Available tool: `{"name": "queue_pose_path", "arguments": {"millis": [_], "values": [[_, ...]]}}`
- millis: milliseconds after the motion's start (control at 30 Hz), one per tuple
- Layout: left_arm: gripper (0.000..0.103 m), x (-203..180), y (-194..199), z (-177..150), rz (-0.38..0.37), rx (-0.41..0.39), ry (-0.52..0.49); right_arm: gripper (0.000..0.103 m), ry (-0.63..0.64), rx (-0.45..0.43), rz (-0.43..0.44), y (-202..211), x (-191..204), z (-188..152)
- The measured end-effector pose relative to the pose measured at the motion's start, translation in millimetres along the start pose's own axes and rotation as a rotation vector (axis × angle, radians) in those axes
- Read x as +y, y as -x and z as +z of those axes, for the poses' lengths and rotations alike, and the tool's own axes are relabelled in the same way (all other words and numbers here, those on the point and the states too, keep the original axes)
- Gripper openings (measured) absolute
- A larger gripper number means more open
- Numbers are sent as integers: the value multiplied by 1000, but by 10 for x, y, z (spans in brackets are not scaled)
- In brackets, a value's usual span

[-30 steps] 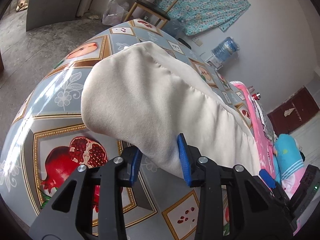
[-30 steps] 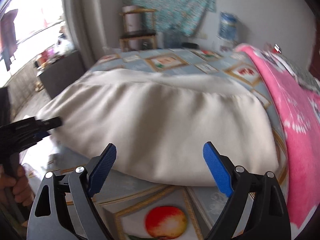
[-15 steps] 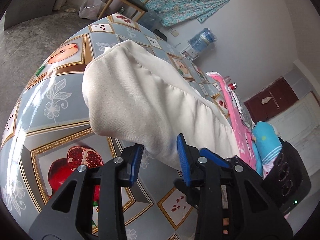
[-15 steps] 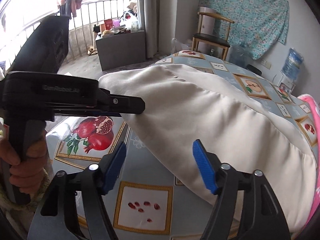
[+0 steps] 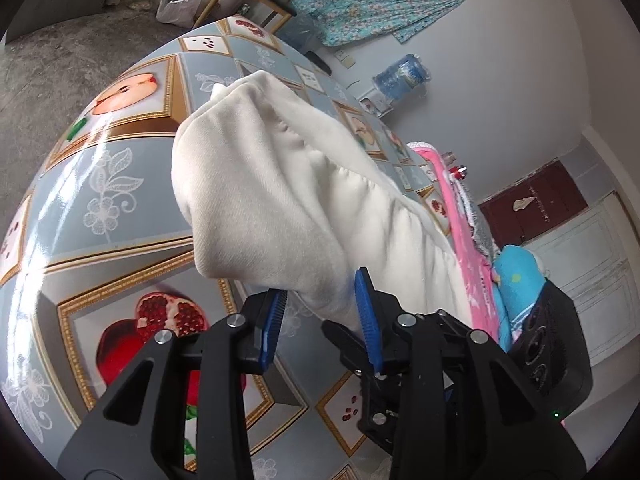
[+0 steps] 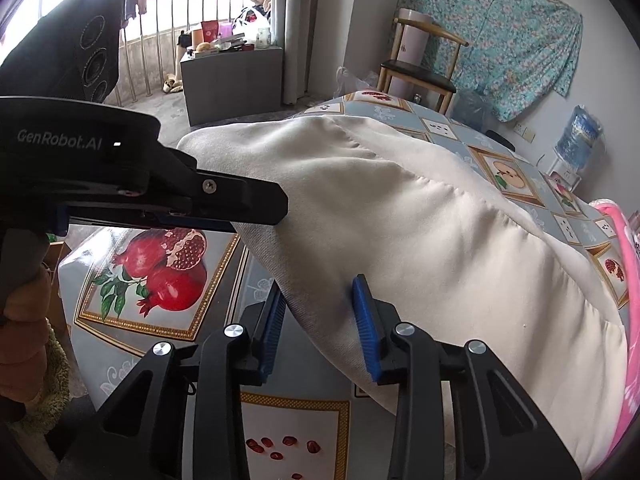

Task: Fold large clothes
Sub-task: 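Withdraw both tools from the folded jacket bundle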

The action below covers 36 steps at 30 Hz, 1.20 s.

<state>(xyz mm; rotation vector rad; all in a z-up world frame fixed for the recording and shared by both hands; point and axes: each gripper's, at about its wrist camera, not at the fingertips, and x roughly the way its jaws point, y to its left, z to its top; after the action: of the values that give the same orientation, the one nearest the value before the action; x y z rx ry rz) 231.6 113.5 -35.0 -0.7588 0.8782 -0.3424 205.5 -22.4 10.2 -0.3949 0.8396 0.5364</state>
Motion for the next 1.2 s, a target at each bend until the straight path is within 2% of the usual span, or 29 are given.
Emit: {"name": "queue_pose_path", "arguments": {"millis": [100,167,200,300,367,467,567,633,767,967,1200], "values": [[34,-10,112,-8,54,-12,-16,36,-25,1,20,103,-51,-16],[34,-12,240,-29,116,-51,-36,41,-65,-18,31,261,-160,-68],[34,-20,309,-35,155,-78,-47,48,-86,-31,27,324,-233,-94],[34,-105,510,-25,269,-180,-108,56,-211,-58,-10,529,-573,-237],[35,-206,579,9,297,-210,-161,57,-301,-46,-51,587,-821,-347],[38,-391,491,32,299,-172,-229,58,-457,-10,-119,706,-1173,-597],[42,-615,320,-62,315,-97,-301,72,-570,-2,-146,880,-1312,-832],[55,-773,230,-218,321,-55,-353,80,-600,6,-178,1000,-1298,-966],[66,-1033,105,-538,357,9,-442,86,-655,32,-226,1203,-1226,-1220],[74,-1236,92,-849,413,24,-509,87,-709,30,-265,1436,-1179,-1337],[76,-1357,185,-912,444,-3,-532,87,-689,-12,-292,1625,-1127,-1239]]}}
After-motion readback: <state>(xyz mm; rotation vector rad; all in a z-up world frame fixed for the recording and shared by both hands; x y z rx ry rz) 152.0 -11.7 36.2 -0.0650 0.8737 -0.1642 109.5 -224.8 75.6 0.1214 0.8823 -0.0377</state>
